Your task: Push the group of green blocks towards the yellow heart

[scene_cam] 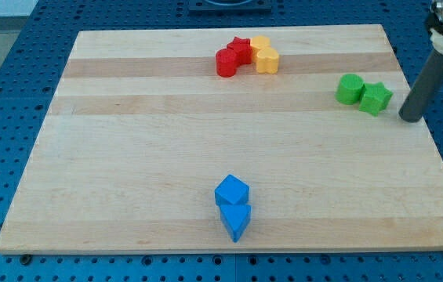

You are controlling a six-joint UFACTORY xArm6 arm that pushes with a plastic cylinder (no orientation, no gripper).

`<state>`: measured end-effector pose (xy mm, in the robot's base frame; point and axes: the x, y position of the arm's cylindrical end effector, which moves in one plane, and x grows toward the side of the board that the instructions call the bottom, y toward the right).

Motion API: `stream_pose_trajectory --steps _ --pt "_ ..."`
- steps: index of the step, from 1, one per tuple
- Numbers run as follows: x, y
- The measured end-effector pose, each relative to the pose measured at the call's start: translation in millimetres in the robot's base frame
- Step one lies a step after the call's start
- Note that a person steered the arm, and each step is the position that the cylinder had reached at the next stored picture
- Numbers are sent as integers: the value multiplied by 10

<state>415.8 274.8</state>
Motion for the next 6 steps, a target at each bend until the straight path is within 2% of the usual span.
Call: stream_pose_trajectory --steps 4,6 --pt "-189 -235" --pt "-249 -580"
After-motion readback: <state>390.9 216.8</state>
